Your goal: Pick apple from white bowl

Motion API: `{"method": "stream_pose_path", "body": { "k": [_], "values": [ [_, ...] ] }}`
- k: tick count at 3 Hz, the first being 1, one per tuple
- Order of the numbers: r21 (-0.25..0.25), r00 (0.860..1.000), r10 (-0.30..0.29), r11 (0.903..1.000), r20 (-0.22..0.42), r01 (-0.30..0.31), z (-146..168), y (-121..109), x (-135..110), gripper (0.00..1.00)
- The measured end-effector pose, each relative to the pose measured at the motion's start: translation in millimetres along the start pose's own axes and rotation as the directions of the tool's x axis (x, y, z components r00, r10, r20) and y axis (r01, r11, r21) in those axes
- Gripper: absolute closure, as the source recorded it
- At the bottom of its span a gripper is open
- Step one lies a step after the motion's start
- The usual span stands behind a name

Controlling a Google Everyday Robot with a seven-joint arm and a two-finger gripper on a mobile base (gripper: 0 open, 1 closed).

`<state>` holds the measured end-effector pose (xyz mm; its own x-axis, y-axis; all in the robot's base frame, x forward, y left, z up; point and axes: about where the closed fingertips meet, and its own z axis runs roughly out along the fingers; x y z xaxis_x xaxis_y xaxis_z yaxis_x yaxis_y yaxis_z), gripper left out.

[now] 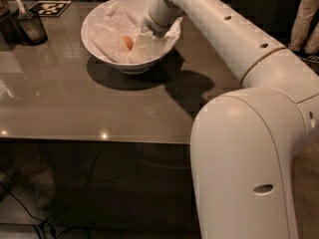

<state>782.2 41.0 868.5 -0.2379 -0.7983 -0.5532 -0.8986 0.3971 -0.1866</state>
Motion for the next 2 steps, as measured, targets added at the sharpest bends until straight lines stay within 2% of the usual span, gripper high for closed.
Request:
{"method": "stream_pose_path", "body": {
  "k": [2],
  "values": [
    [0.016, 0.999, -0.042, 0.999, -0.004, 0.043, -23.1, 4.5, -27.0, 1.0]
  ]
}}
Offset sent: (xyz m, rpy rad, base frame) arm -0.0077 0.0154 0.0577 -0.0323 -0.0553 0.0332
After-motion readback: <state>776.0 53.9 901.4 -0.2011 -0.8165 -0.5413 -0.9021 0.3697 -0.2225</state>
